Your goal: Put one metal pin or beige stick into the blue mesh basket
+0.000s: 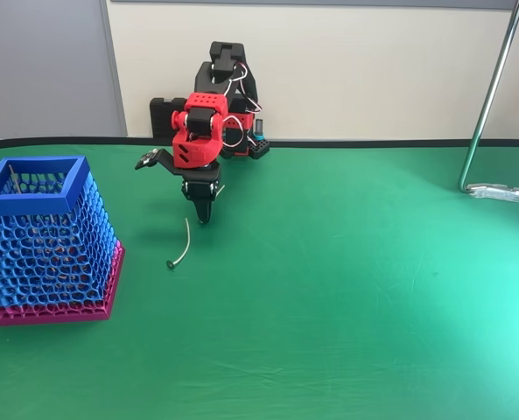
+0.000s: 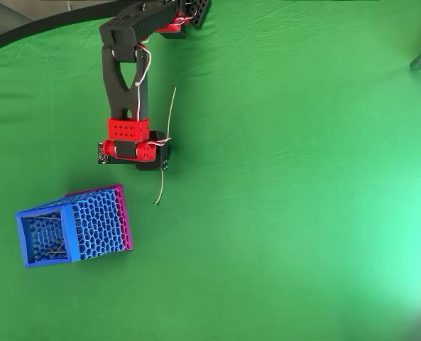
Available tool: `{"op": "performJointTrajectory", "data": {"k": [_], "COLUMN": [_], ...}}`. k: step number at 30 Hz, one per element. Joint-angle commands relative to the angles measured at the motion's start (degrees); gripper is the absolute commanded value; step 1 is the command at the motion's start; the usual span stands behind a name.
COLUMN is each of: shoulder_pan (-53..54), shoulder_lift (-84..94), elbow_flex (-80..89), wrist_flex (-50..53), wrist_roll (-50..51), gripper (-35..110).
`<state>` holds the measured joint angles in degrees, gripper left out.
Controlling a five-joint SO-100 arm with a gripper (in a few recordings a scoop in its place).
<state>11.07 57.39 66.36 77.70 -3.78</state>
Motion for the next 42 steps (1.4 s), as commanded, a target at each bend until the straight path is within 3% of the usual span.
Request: {"op": "performJointTrajectory", "data": {"k": [1, 21, 29, 42], "shoulder_pan": [0.26, 3.96, 9.67, 9.76], "shoulder_lift": [6.15, 38.94, 40.34, 36.47], "elbow_flex": [1.49, 10.63, 1.67, -6.06], "wrist_flex": [0.18, 0.18, -14.15, -42.71], "wrist_roll": [0.26, -5.62, -9.14, -13.45], "gripper": [1, 1, 1, 0]}}
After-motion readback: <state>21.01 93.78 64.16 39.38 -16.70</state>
